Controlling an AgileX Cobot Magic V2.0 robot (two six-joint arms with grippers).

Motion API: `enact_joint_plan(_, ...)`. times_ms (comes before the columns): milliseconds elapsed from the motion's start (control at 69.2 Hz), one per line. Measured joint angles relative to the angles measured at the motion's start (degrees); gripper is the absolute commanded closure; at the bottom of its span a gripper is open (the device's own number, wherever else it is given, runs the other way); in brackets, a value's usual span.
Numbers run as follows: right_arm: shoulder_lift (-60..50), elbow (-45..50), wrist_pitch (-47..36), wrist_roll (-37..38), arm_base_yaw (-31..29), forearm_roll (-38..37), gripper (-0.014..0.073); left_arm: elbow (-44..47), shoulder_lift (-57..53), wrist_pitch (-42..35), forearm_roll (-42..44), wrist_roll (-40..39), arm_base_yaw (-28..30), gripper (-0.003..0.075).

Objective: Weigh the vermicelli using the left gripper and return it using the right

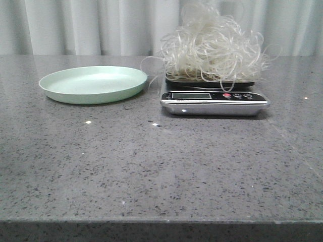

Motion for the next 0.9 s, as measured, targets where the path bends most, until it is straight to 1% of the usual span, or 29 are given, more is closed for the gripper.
enact_joint_plan(72, 0.0, 0.0, -0.26, 0.0, 0.0, 0.0, 0.0443, -0.14, -1.58, 0.65, 4.11, -1.8, 0.76, 0.0265)
enact_joint_plan(87, 0.0, 0.0, -0.35, 0.0, 0.0, 0.0, 0.0443, -0.14, -2.28, 0.9, 6.6, -2.45, 0.95, 0.0278)
enact_joint_plan(101, 0.0, 0.0, -0.35, 0.0, 0.0, 0.0, 0.0443, -0.14, -2.28, 0.9, 6.6, -2.45, 0.95, 0.0278)
enact_joint_plan(116, 0.0, 0.0, -0.5, 0.0, 0.0, 0.0, 0.0443, -0.14, -2.8, 1.04, 9.14, -3.36, 1.24, 0.0295)
enact_joint_plan(130, 0.0, 0.0, -0.63, 0.0, 0.0, 0.0, 0.0443, -0.14, -2.97, 1.04, 9.14, -3.36, 1.36, 0.0295)
enact_joint_plan(145, 0.0, 0.0, -0.74, 0.0, 0.0, 0.0, 0.0443, -0.03, -3.46, 1.23, 11.54, -4.21, 1.51, 0.031)
enact_joint_plan(260, 0.0, 0.0, -0.95, 0.0, 0.0, 0.0, 0.0443, 0.65, -6.14, 1.33, 17.86, -5.64, 2.58, 0.0387)
enact_joint_plan(434, 0.0, 0.0, -0.98, 0.0, 0.0, 0.0, 0.0443, 1.29, -10.18, 1.67, 20.11, -6.03, 4.68, 0.0494)
enact_joint_plan(593, 0.0, 0.0, -1.08, 0.0, 0.0, 0.0, 0.0443, 3.29, -13.64, 1.76, 21.05, -6.03, 7.05, 0.056)
enact_joint_plan(665, 0.0, 0.0, -1.08, 0.0, 0.0, 0.0, 0.0443, 5.05, -15.36, 1.76, 21.15, -6.03, 8.66, 0.0579)
enact_joint_plan(738, 0.0, 0.0, -1.08, 0.0, 0.0, 0.0, 0.0443, 8.71, -17.71, 0.93, 21.29, -6.03, 10.63, 0.058)
enact_joint_plan(897, 0.0, 0.0, -1.08, 0.0, 0.0, 0.0, 0.0443, 18.56, -24.4, -4.57, 21.64, -6.12, 14.04, 0.058)
